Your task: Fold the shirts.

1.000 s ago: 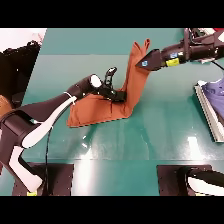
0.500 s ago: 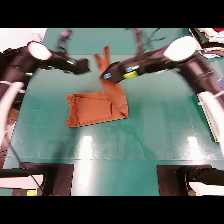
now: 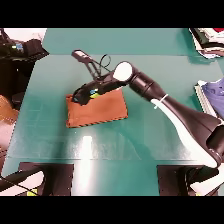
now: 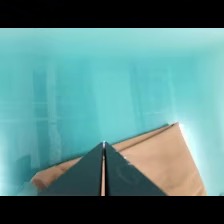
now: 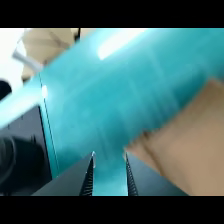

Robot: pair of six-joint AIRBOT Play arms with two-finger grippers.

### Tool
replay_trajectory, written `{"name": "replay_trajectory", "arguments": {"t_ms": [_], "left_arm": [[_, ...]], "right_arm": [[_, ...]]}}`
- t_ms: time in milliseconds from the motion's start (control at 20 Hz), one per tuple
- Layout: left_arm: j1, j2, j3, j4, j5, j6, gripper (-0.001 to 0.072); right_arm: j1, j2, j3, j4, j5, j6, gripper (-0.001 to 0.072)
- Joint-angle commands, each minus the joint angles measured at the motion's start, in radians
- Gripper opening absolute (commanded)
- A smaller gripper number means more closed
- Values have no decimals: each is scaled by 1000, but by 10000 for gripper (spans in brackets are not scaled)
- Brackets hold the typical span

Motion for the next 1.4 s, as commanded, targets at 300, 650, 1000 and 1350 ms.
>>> {"name": "replay_trajectory", "arguments": {"t_ms": [300, 650, 1000, 1350], "left_arm": [[14, 15, -1, 0, -101, 23, 22], [14, 15, -1, 1, -91, 23, 22], [14, 9, -1, 1, -85, 23, 22], [-35, 9, -1, -24, -89, 23, 21]], "right_arm": [[-505, 207, -525, -39, 145, 20, 640], [-592, 88, -623, 90, 134, 19, 641], [-384, -140, -378, 196, 129, 19, 566], [-325, -190, -180, 100, 130, 19, 12]]}}
